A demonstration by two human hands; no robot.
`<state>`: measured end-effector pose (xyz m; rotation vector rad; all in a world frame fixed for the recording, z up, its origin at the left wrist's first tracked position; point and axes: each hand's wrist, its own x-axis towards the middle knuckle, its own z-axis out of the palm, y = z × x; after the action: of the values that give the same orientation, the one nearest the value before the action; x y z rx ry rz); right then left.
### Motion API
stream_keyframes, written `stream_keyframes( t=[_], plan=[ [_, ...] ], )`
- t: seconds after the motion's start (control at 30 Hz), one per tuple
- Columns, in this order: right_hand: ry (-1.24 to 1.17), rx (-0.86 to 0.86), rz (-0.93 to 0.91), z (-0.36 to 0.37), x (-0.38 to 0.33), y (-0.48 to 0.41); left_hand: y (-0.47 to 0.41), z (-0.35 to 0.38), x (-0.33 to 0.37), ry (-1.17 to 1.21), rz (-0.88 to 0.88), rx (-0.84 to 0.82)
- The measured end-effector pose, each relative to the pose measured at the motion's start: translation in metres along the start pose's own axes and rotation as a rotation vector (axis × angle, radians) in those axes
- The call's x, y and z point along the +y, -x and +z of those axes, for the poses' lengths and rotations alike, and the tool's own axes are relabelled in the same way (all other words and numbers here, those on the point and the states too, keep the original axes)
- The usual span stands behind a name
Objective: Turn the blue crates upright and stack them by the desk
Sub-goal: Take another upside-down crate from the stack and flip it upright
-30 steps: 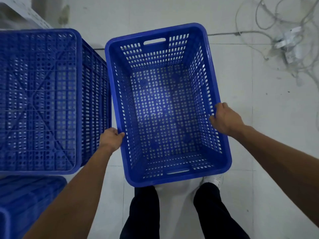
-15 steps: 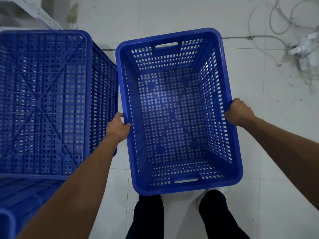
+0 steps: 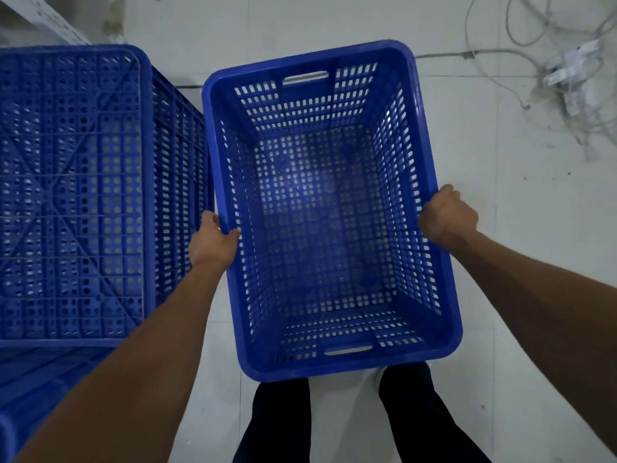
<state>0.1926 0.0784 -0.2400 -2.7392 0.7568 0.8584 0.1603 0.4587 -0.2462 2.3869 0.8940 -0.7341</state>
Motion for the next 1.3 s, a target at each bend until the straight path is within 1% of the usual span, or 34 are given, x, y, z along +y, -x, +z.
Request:
stream_keyframes(
  t=[0.13, 0.27, 0.37, 0.5, 0.57, 0.63, 0.77, 0.87, 0.93, 1.03, 1.17, 1.3],
  plan=[
    [-0.002, 0.068, -0.125, -0.001, 0.018, 0.005, 0.009, 0.001, 0.010, 0.080, -0.005, 0.092],
    [-0.029, 0.133, -0.162, -0.017, 0.030, 0.021, 0.023, -0.010, 0.019, 0.067, 0.035, 0.120],
    [-0.023, 0.168, -0.163, -0.045, 0.039, 0.043, 0.043, -0.024, 0.030, 0.066, 0.056, 0.109],
    [-0.125, 0.108, -0.082, -0.092, 0.052, 0.079, 0.082, -0.047, 0.042, 0.048, 0.079, 0.092],
    [-0.174, 0.105, -0.036, -0.118, 0.056, 0.104, 0.107, -0.068, 0.049, 0.058, 0.079, 0.100],
    [-0.202, 0.122, -0.044, -0.143, 0.055, 0.135, 0.132, -0.094, 0.051, 0.073, 0.078, 0.094],
    [-0.272, 0.235, -0.091, -0.200, 0.050, 0.197, 0.183, -0.157, 0.060, 0.097, 0.070, 0.076],
    [-0.280, 0.328, -0.100, -0.242, 0.043, 0.234, 0.219, -0.204, 0.070, 0.103, 0.105, 0.123],
    [-0.301, 0.361, -0.106, -0.268, 0.037, 0.255, 0.243, -0.234, 0.077, 0.096, 0.137, 0.161],
    [-0.250, 0.395, -0.158, -0.300, 0.027, 0.280, 0.274, -0.275, 0.085, 0.064, 0.160, 0.225],
    [-0.164, 0.397, -0.259, -0.330, 0.015, 0.308, 0.304, -0.324, 0.081, 0.029, 0.157, 0.251],
    [-0.131, 0.391, -0.332, -0.346, -0.007, 0.336, 0.330, -0.365, 0.057, 0.021, 0.125, 0.284]
  ],
)
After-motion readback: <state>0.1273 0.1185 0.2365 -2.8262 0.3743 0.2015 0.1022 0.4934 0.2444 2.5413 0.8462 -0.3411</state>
